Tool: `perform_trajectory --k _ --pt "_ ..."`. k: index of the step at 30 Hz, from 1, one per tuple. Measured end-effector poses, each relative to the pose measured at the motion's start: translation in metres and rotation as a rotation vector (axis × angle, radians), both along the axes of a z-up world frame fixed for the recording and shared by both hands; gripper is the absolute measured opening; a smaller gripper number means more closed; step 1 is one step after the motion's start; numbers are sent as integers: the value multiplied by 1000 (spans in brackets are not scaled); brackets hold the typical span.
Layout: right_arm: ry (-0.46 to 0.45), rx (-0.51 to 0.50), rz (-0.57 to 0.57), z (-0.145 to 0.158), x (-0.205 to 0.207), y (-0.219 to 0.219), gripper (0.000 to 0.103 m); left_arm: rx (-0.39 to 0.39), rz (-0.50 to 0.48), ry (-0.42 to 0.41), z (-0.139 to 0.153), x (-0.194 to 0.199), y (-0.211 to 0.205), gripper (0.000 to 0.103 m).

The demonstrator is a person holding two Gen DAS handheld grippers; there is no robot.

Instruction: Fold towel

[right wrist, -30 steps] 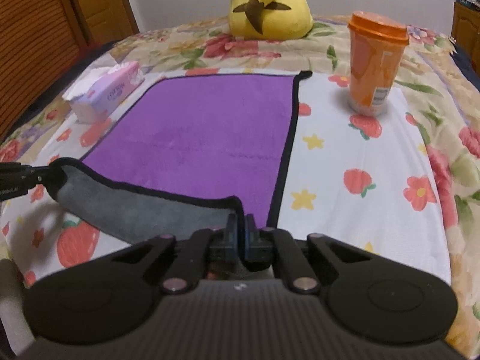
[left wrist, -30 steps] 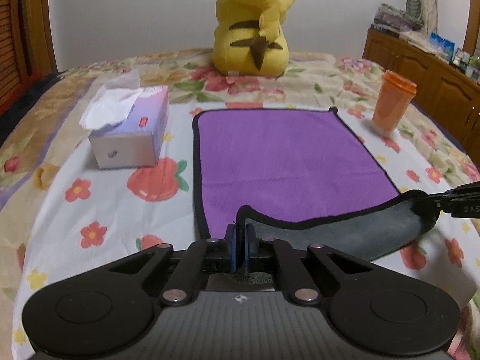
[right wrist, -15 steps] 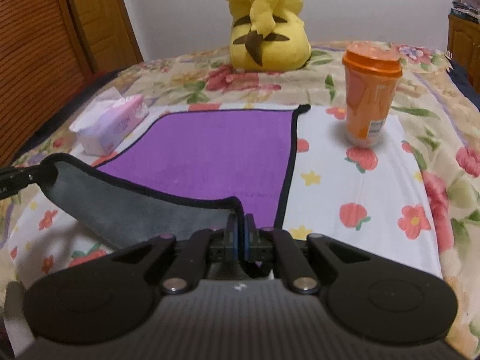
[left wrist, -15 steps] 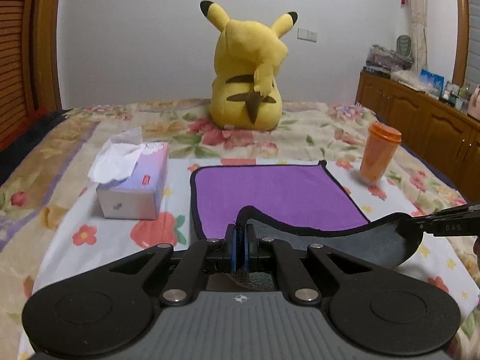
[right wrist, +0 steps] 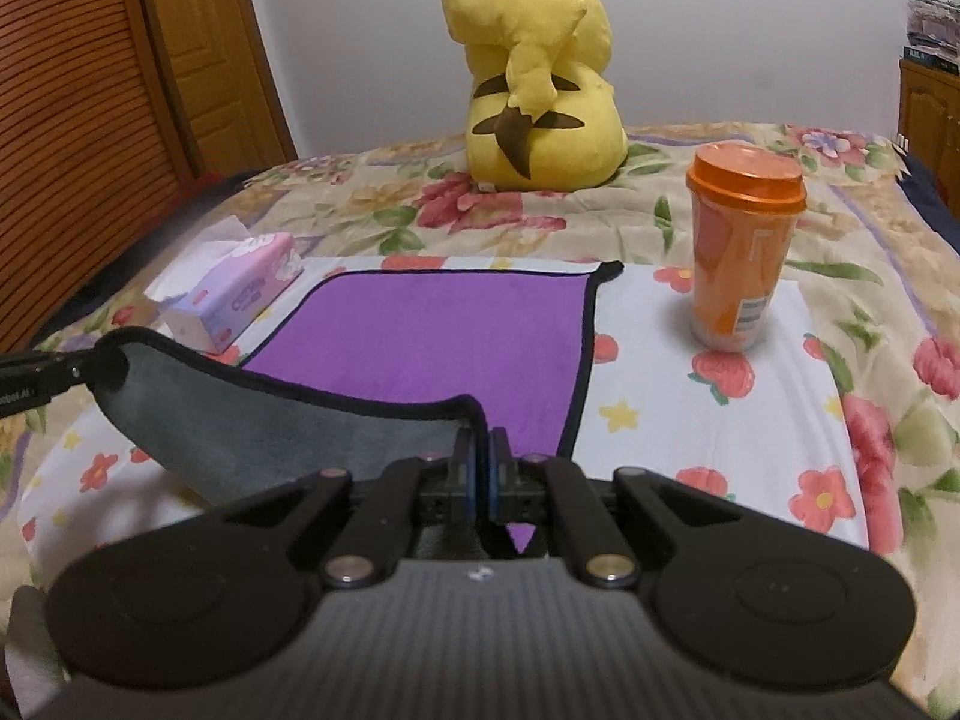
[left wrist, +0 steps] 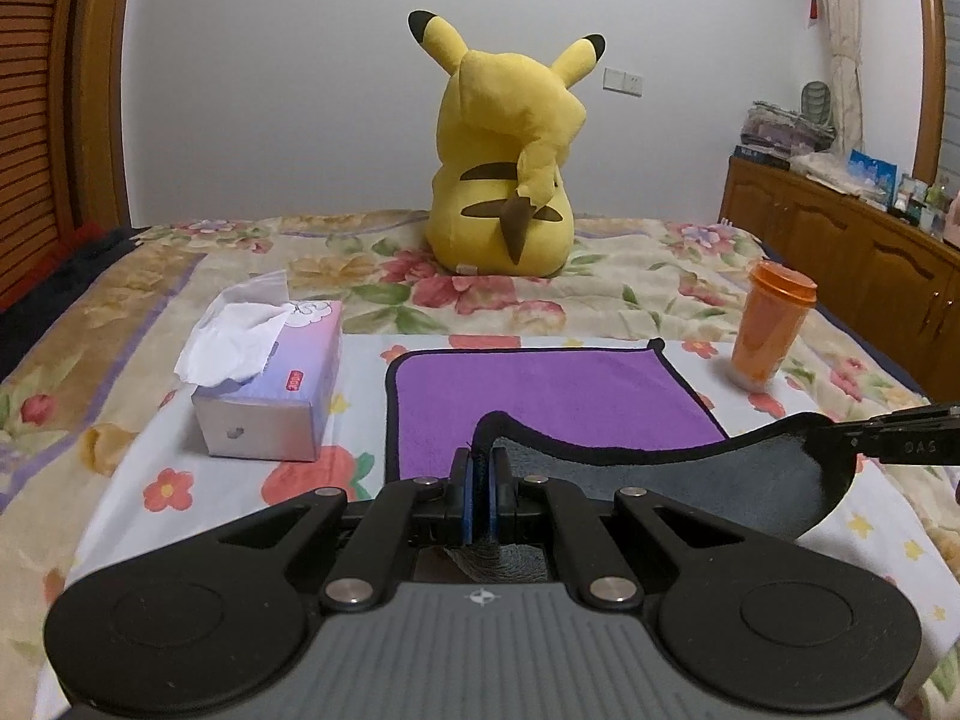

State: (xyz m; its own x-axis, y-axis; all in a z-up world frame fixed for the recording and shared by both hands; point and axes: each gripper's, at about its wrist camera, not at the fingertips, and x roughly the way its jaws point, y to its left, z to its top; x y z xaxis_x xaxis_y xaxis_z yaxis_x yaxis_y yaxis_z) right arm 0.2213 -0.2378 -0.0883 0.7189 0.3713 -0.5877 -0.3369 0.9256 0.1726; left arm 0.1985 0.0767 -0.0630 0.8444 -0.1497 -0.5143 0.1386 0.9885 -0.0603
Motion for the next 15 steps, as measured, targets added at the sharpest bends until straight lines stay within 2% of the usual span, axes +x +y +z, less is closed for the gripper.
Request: perform_trajectory --k 15 --pt "-46 -27 14 -6 18 3 5 35 -6 -22 -7 24 -5 8"
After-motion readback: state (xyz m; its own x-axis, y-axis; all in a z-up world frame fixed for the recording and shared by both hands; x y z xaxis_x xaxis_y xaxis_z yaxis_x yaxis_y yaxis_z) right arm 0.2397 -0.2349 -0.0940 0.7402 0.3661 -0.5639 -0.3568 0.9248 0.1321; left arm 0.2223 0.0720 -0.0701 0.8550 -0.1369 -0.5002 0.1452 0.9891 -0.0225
